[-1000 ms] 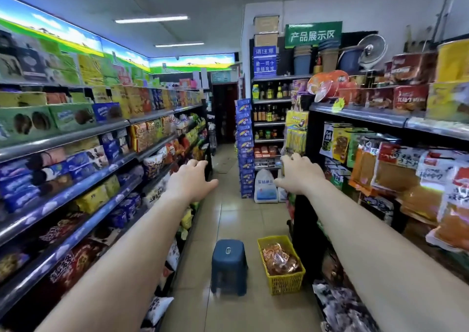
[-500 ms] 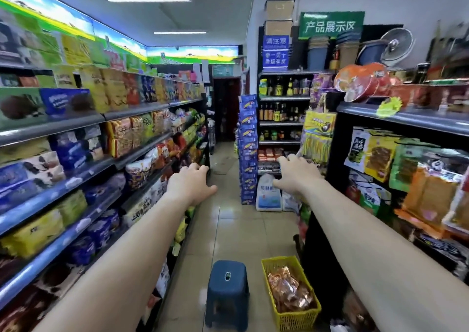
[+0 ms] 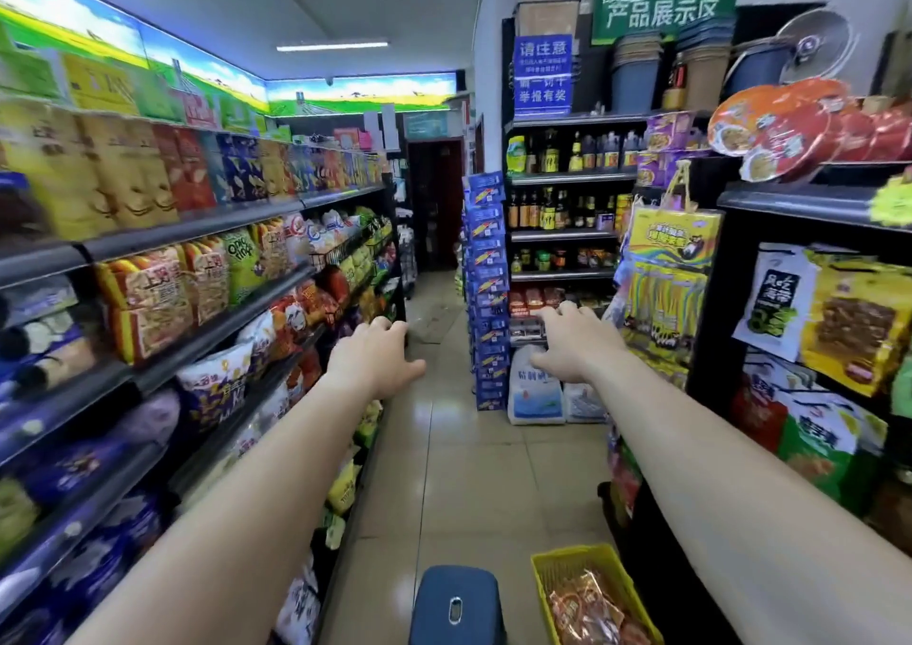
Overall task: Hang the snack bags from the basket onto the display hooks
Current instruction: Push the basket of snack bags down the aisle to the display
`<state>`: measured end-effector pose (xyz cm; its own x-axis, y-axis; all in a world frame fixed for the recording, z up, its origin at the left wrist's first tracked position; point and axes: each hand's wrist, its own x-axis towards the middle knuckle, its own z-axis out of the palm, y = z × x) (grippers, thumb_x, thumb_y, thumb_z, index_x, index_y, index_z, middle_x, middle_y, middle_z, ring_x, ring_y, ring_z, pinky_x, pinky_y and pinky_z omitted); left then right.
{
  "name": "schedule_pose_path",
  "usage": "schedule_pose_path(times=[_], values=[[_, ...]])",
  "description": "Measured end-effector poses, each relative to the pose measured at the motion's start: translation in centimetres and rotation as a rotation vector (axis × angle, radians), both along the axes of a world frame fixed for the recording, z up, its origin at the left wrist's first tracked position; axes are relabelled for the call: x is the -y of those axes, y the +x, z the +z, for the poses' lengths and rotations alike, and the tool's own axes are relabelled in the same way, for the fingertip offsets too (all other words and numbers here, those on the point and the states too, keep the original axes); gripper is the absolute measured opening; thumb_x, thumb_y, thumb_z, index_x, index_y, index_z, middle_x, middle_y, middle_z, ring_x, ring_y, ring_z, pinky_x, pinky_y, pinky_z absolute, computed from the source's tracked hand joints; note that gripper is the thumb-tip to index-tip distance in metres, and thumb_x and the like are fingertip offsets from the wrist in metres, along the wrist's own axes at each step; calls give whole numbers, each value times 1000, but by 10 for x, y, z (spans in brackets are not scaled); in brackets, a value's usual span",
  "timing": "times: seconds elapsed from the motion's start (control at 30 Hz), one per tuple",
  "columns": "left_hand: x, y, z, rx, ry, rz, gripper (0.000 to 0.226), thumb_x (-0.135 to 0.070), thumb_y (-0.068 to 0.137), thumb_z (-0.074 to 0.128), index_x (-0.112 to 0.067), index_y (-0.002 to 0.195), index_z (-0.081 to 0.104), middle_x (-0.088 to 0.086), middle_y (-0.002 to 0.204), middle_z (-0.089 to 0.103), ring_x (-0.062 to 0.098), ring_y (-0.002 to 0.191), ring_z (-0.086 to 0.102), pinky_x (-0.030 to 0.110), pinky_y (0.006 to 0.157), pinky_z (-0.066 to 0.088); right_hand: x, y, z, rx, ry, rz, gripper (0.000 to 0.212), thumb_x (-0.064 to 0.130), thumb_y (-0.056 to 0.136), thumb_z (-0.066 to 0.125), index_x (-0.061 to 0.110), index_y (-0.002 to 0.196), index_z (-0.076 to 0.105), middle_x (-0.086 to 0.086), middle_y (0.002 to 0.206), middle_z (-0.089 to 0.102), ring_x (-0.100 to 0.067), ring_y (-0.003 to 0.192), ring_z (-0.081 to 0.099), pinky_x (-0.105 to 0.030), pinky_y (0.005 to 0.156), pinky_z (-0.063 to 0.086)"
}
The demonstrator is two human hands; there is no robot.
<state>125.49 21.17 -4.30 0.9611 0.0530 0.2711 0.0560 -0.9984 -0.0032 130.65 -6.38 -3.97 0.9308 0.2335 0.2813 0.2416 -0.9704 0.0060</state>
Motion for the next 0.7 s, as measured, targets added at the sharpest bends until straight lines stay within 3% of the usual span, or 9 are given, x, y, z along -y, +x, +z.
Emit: schedule_pose_path(times=[0.33,0.7], values=[[-10,204,18,30,-50,-1,74,-66,86,49,-26,147,38,4,145,45,30,127,49,47,88,52,4,212,15,-20,44,-35,70,60,81,58,23,138,40,-8,139,45,-32,126,45,-48,92,44],[-75,399,3,-3,-26,-29,73,-64,88,50,-25,148,37,5,147,43,30,130,47,47,90,51,-59,386,3,-42,-6,-63,69,60,84,58,23,139,40,-9,140,44,-33,126,45,-48,93,44]])
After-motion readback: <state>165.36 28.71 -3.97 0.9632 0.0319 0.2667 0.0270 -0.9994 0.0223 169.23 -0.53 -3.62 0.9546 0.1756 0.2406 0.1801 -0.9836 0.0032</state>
